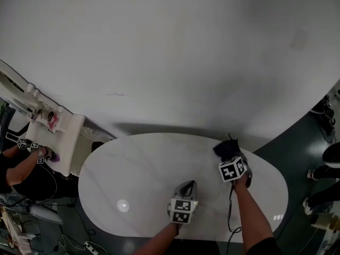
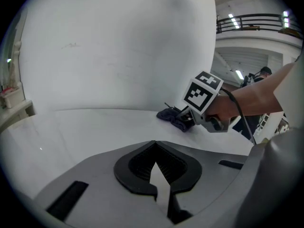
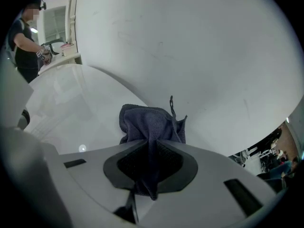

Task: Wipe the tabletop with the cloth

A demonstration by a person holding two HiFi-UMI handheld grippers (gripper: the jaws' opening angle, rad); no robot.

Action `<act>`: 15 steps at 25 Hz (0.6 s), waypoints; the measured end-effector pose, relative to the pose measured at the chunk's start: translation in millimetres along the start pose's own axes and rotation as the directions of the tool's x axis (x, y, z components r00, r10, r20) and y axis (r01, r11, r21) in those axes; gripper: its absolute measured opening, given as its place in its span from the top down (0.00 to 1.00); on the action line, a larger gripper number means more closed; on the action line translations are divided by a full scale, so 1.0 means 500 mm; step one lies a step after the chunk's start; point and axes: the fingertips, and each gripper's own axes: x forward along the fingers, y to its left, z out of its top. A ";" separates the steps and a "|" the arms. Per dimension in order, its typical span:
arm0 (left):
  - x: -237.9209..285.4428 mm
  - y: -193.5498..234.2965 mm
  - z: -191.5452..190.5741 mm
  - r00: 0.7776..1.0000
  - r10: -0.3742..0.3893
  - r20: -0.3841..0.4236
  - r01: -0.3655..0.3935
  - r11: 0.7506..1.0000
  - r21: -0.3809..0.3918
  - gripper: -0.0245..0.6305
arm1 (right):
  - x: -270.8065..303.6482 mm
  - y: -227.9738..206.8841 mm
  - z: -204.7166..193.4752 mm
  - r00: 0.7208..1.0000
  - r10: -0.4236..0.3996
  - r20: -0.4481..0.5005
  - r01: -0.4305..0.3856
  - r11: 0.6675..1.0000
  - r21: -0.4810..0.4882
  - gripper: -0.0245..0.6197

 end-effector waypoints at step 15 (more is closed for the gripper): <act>-0.056 0.077 -0.036 0.999 0.046 0.003 -0.046 0.998 -0.042 0.96 | 0.023 0.102 0.112 0.999 0.035 0.013 -0.034 0.995 -0.094 0.90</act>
